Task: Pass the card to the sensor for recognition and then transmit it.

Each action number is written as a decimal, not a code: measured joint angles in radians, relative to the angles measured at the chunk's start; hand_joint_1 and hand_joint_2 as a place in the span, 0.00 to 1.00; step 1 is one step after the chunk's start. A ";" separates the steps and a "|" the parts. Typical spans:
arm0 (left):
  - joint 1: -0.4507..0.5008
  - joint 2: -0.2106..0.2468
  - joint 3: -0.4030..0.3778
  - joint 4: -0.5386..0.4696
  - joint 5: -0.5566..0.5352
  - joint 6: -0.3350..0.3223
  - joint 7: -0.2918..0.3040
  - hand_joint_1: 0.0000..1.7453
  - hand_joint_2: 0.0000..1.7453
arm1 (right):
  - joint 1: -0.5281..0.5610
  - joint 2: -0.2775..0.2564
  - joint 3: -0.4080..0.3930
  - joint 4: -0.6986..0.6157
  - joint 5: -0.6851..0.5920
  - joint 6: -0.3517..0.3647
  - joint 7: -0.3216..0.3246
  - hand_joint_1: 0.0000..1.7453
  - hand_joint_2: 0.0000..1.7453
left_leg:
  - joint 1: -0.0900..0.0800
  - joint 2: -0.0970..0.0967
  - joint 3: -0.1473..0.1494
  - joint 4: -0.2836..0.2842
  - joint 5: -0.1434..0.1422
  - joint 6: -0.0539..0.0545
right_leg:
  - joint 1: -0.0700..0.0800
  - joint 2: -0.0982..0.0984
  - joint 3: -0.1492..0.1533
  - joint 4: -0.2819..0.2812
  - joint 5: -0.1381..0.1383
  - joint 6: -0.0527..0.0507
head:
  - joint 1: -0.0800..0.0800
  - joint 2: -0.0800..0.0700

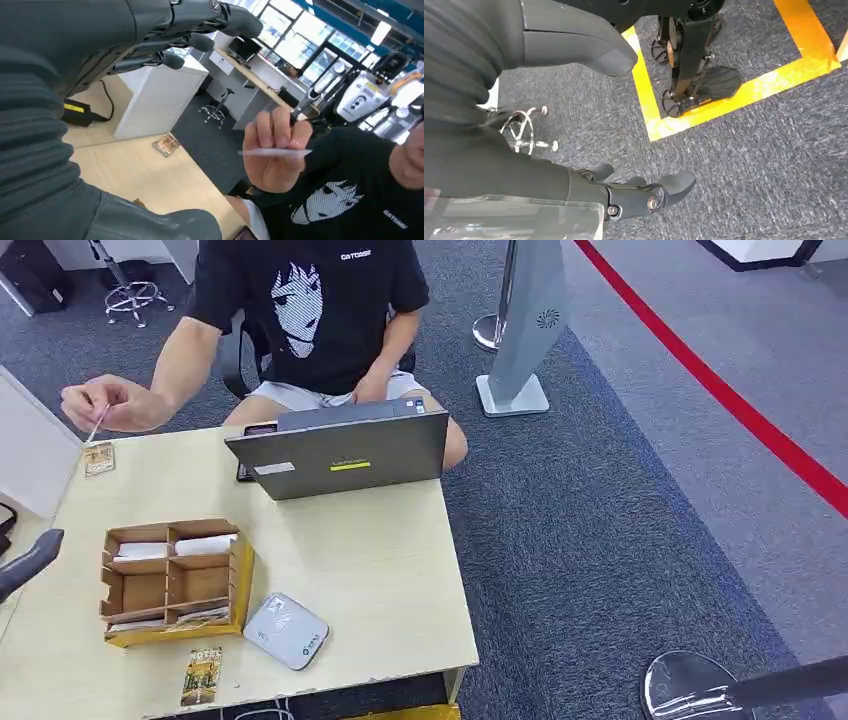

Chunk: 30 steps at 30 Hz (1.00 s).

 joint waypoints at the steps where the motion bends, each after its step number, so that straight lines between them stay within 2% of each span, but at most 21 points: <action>1: -0.018 0.007 -0.021 0.014 -0.024 0.000 0.010 0.00 1.00 | -0.002 -0.003 -0.002 0.006 0.003 0.000 -0.001 0.00 1.00 | 0.000 0.000 0.000 0.000 0.000 0.000 | 0.000 0.000 0.000 0.000 0.000 0.000 | 0.000 0.000; 6: -0.106 0.036 -0.102 0.086 -0.137 0.000 0.053 0.00 1.00 | -0.014 -0.019 -0.017 0.035 0.033 0.003 -0.012 0.00 1.00 | 0.000 0.000 0.000 0.000 0.000 0.000 | 0.000 0.000 0.000 0.000 0.000 0.000 | 0.000 0.000; 8: -0.142 0.045 -0.138 0.118 -0.187 0.000 0.070 0.03 1.00 | -0.018 -0.026 -0.023 0.048 0.042 0.003 -0.018 0.00 1.00 | 0.000 0.000 0.000 0.000 0.000 0.000 | 0.000 0.000 0.000 0.000 0.000 0.000 | 0.000 0.000; 9: -0.158 0.051 -0.155 0.131 -0.211 0.000 0.078 1.00 1.00 | -0.021 -0.029 -0.025 0.054 0.050 0.003 -0.020 0.00 1.00 | 0.000 0.001 0.000 0.000 0.000 0.000 | 0.000 0.001 0.000 0.000 0.000 0.000 | 0.000 0.000; 21: -0.331 0.084 -0.336 0.249 -0.524 0.007 0.170 1.00 1.00 | -0.045 -0.061 -0.059 0.114 0.129 0.014 -0.043 0.00 1.00 | 0.000 0.002 0.000 0.001 0.001 0.000 | 0.000 0.002 -0.001 0.001 0.001 0.000 | 0.001 0.000; 26: -0.360 0.082 -0.359 0.249 -0.600 0.027 0.197 1.00 1.00 | -0.048 -0.074 -0.069 0.138 0.153 0.014 -0.057 0.00 1.00 | 0.000 0.002 -0.001 0.001 0.001 0.000 | 0.000 0.002 -0.001 0.001 0.001 0.000 | -0.001 0.000; 30: -0.367 0.064 -0.360 0.215 -0.589 0.070 0.197 1.00 1.00 | -0.049 -0.079 -0.076 0.147 0.159 0.013 -0.061 0.00 1.00 | 0.001 0.002 -0.001 0.001 0.001 0.000 | 0.000 0.002 -0.001 0.001 0.001 0.000 | -0.001 0.000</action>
